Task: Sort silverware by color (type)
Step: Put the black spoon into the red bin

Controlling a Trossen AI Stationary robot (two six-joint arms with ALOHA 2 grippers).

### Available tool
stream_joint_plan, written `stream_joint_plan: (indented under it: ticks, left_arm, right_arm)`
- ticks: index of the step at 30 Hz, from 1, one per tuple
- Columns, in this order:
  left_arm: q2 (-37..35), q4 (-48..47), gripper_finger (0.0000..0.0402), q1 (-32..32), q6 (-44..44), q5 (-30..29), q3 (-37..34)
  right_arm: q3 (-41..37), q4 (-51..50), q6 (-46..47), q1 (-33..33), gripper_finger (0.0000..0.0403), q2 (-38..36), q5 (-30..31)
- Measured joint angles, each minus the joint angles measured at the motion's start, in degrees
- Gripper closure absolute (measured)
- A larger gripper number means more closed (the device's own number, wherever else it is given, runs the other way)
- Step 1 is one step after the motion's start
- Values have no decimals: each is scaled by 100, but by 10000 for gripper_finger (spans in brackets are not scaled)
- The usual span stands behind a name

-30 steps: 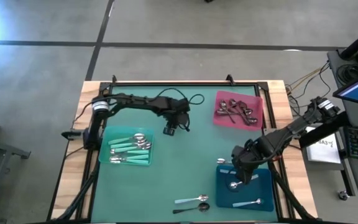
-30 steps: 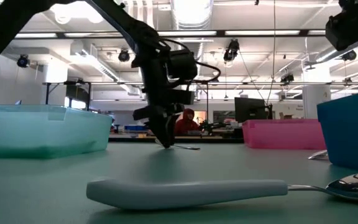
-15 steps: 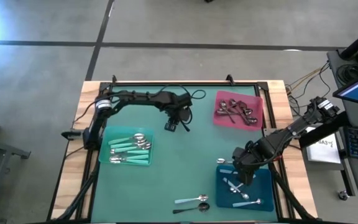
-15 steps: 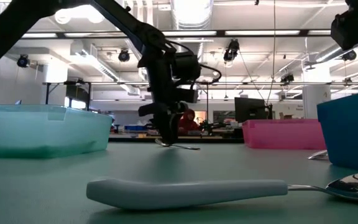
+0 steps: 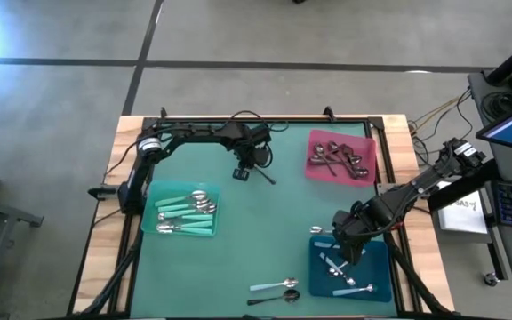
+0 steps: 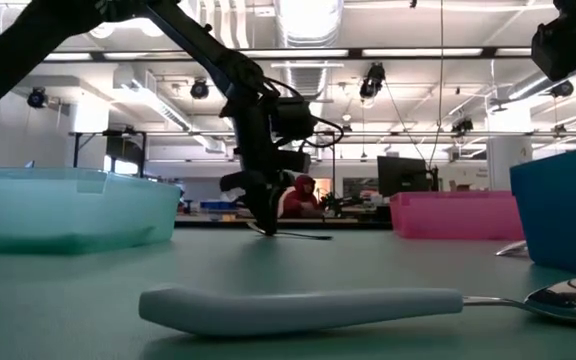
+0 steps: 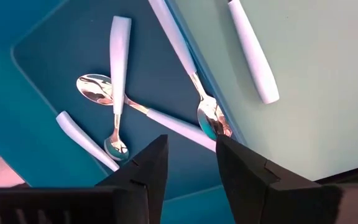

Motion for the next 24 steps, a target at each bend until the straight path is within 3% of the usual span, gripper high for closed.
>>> stream_joint_plan:
  ticks: [9, 18, 24]
  left_arm:
    - [-43, -193, 401, 25, -425, 134, 1]
    - [-585, -251, 401, 22, -683, 1285, -21]
    - [-720, -175, 401, 20, -958, 1356, -23]
  right_arm:
    - [0, 1, -70, -1, 280, 0, 31]
    - [2, -3, -314, -2, 280, 0, 271]
    - [2, -1, -540, -2, 280, 0, 385]
